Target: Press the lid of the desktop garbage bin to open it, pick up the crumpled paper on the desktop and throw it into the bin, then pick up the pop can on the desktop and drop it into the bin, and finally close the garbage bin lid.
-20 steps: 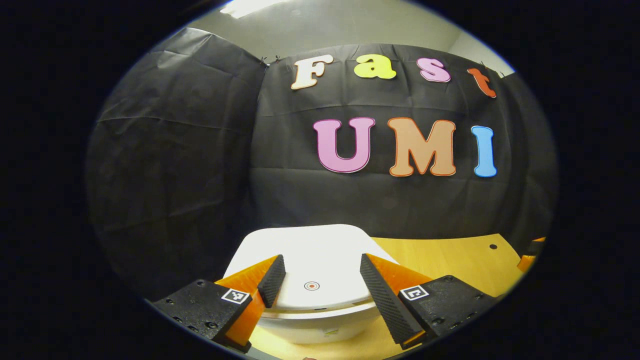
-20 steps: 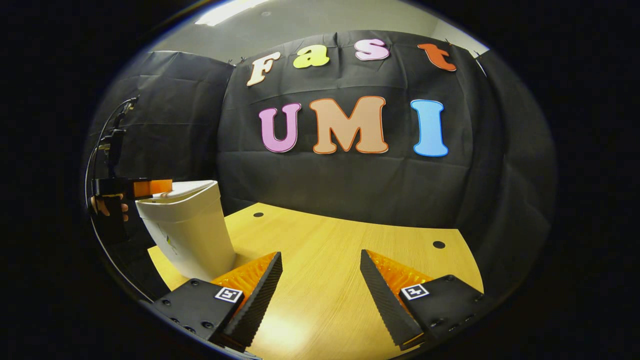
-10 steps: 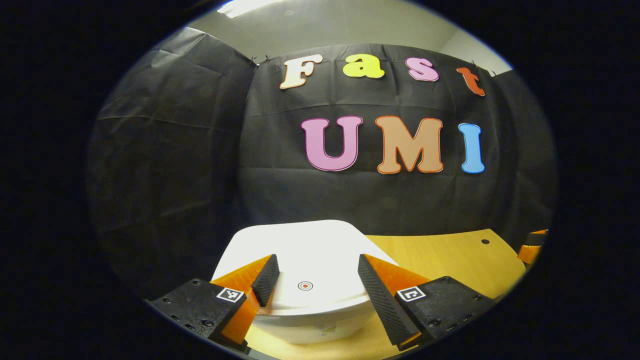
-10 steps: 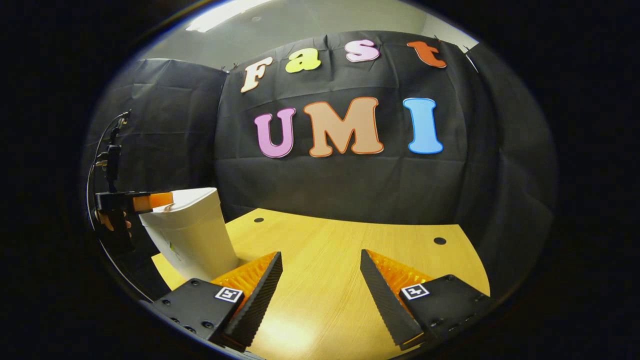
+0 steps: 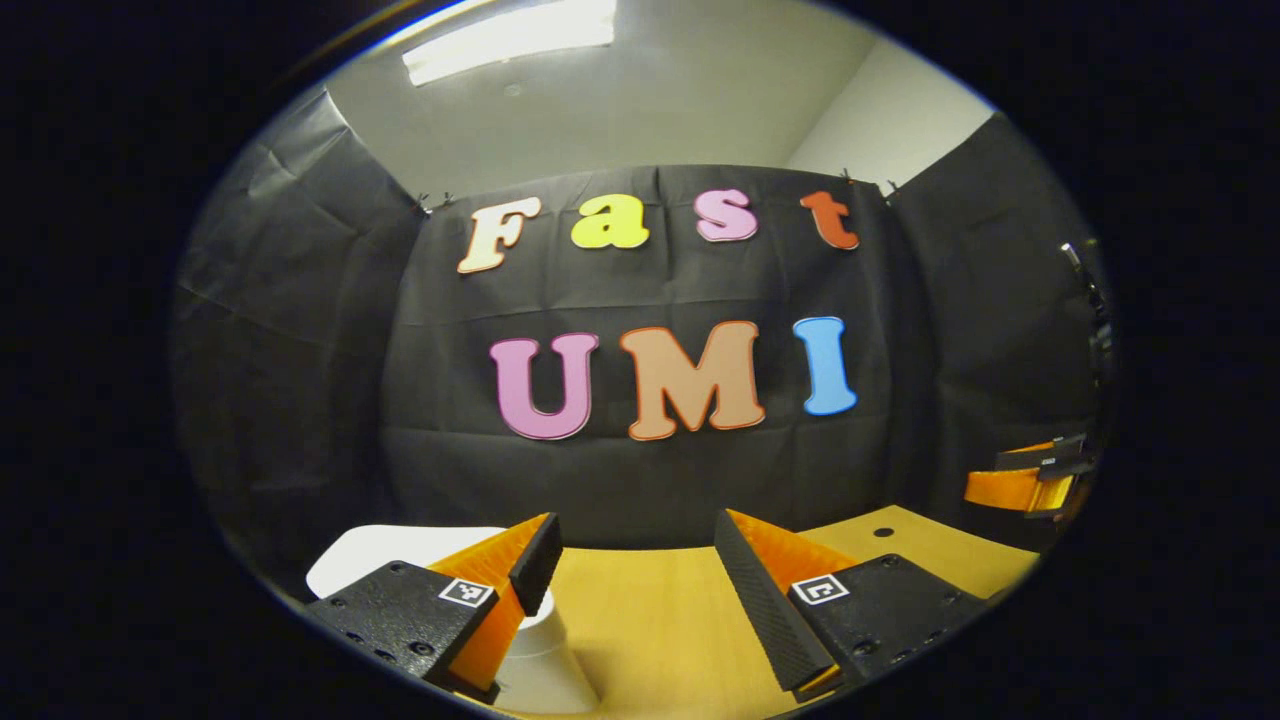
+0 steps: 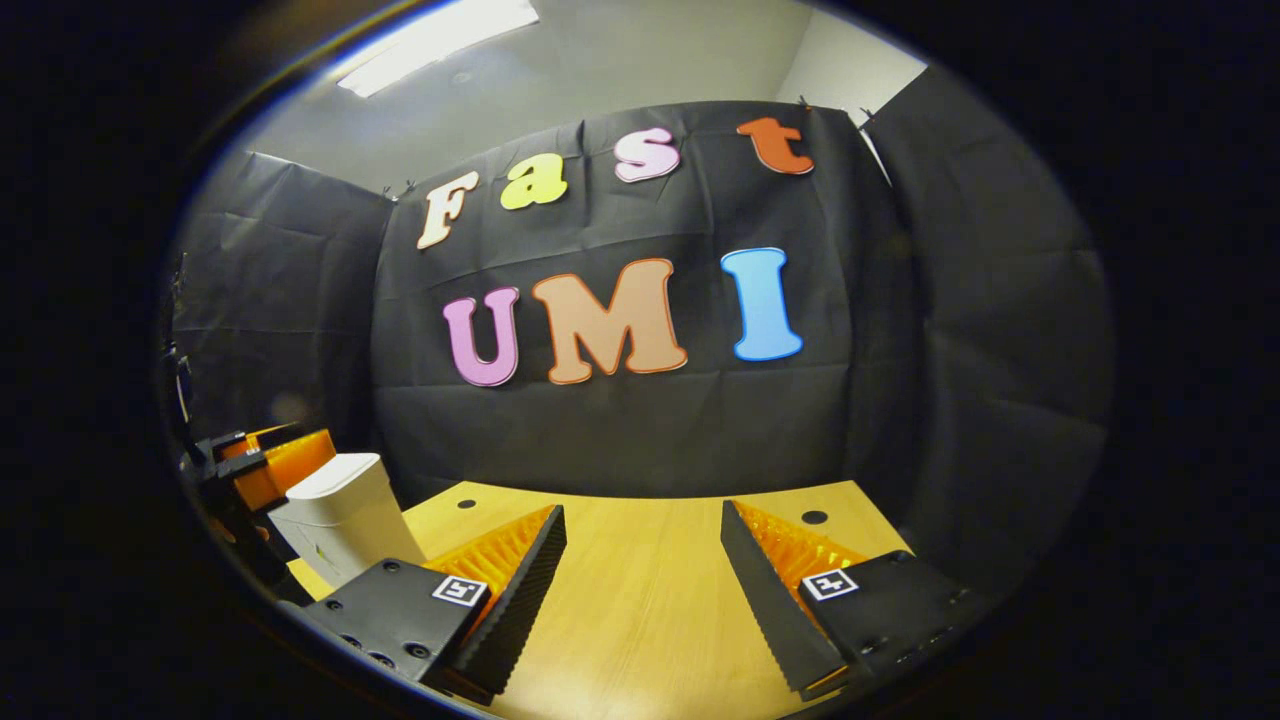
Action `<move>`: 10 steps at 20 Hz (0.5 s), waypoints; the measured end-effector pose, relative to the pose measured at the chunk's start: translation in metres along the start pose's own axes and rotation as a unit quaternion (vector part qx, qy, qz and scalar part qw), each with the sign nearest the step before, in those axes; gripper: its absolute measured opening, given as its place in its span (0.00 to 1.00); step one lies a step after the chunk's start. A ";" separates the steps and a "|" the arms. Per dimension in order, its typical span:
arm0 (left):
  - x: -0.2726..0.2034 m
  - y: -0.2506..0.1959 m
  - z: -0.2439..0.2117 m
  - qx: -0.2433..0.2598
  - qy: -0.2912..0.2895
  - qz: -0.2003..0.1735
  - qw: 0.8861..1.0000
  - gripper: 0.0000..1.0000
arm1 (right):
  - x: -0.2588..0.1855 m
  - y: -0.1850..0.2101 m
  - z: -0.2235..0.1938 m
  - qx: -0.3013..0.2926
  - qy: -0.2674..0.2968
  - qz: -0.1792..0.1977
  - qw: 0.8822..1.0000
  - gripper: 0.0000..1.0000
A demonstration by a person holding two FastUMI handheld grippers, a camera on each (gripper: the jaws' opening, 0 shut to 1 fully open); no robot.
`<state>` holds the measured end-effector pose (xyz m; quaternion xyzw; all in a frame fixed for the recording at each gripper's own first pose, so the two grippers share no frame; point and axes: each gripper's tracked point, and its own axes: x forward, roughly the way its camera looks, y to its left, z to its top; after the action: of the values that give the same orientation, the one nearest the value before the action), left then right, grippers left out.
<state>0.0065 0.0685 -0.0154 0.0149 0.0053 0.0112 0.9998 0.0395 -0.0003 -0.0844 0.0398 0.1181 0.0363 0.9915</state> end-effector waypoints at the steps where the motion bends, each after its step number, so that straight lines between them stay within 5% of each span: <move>1: -0.002 -0.017 -0.002 -0.004 -0.001 -0.013 1.000 0.93 | -0.006 -0.001 0.004 0.007 -0.009 0.003 1.000 0.98; 5: -0.006 -0.068 -0.003 -0.029 -0.003 -0.063 0.998 0.93 | -0.021 -0.018 0.025 0.009 -0.059 -0.019 0.998 0.98; 10: -0.007 -0.084 -0.007 -0.043 0.006 -0.082 0.996 0.93 | -0.032 -0.027 0.031 0.013 -0.076 -0.032 0.997 0.98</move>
<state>0.0013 -0.0156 -0.0251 -0.0287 0.0120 -0.0708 0.9970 0.0172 -0.0319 -0.0492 0.0513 0.0438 0.0002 0.9977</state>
